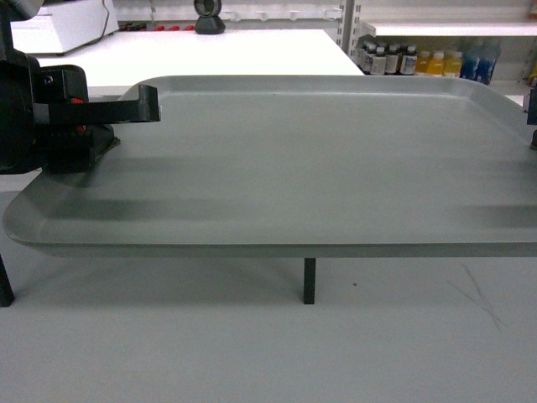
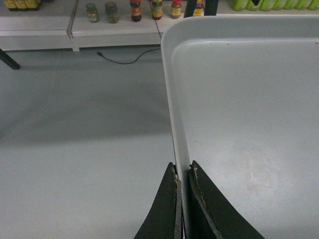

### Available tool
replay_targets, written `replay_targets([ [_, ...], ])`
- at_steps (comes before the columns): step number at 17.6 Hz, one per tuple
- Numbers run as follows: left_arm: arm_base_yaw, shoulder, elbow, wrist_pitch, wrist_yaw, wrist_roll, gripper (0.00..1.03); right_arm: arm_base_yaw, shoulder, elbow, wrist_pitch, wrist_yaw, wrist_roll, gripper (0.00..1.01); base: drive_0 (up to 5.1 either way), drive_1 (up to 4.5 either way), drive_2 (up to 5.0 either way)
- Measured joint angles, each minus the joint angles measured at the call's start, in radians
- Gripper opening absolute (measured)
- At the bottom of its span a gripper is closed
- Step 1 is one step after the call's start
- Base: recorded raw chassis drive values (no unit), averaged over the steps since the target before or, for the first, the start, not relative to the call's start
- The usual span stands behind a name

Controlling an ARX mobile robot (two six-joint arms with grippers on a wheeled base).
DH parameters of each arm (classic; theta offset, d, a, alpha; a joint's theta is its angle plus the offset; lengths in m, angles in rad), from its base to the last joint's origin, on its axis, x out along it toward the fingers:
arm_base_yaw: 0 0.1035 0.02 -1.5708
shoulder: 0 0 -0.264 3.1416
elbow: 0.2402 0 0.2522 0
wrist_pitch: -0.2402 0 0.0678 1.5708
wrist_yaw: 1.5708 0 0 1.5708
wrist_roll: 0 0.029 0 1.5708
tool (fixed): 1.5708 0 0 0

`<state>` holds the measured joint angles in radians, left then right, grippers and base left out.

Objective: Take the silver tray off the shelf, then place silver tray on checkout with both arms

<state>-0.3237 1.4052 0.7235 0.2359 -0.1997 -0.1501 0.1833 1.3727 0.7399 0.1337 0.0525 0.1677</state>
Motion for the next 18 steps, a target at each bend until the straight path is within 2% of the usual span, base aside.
replay_targets([
  [11, 0.0, 0.0, 0.0, 0.003, 0.0, 0.0, 0.04, 0.0, 0.0, 0.0, 0.002, 0.0, 0.0, 0.03, -5.0, 2.46, 2.5],
  [18, 0.003, 0.0, 0.0, -0.001, -0.002, 0.0, 0.04, 0.005, 0.0, 0.0, 0.002, 0.003, 0.0, 0.03, 0.0, -0.04, 0.0],
])
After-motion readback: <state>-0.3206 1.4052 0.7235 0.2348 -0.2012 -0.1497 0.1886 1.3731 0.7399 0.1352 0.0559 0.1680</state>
